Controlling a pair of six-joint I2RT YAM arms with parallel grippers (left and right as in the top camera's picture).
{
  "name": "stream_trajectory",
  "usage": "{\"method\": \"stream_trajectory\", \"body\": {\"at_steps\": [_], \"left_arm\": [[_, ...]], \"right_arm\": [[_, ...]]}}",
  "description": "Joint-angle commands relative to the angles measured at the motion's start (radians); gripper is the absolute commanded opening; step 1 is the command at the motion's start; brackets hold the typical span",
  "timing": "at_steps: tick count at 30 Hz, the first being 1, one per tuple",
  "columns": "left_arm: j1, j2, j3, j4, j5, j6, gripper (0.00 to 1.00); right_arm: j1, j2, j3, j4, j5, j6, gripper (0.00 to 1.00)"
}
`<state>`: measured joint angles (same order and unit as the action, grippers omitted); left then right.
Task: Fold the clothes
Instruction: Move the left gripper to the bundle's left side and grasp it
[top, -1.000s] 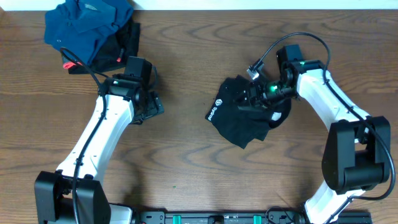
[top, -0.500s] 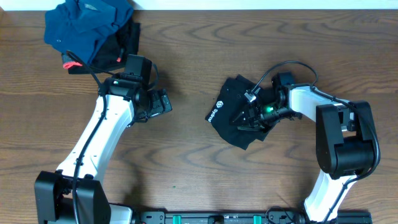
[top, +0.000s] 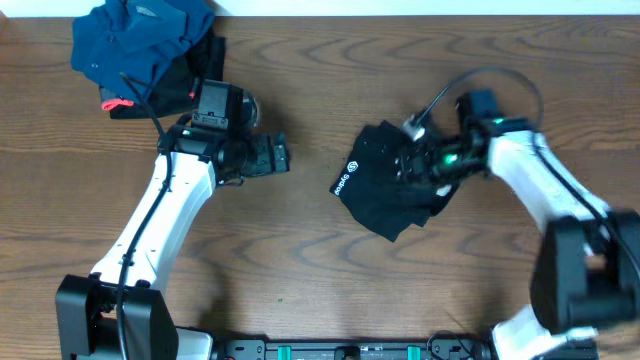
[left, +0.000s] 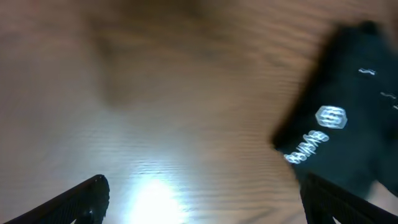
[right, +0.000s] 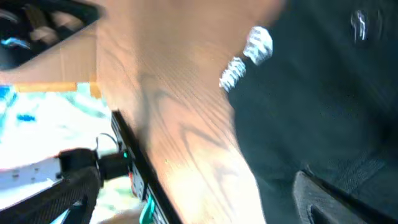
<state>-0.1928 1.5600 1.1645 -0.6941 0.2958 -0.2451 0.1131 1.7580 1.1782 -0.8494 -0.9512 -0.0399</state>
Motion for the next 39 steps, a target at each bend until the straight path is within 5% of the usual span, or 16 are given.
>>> {"method": "stream_trajectory", "body": {"at_steps": [1,19,39], "left_arm": [[-0.019,0.023,-0.003,0.045,0.172,0.137,0.98],[-0.125,0.339,-0.002,0.471,0.352,0.137,0.98],[-0.258,0.407,-0.002,0.524,0.341,0.126,0.98]], "right_arm": [[-0.03,-0.123,0.063,-0.04,0.01,-0.011,0.99],[-0.152,-0.528,0.078,-0.206,0.045,-0.051,0.99],[-0.152,-0.56,0.078,-0.262,0.066,-0.056,0.99]]}}
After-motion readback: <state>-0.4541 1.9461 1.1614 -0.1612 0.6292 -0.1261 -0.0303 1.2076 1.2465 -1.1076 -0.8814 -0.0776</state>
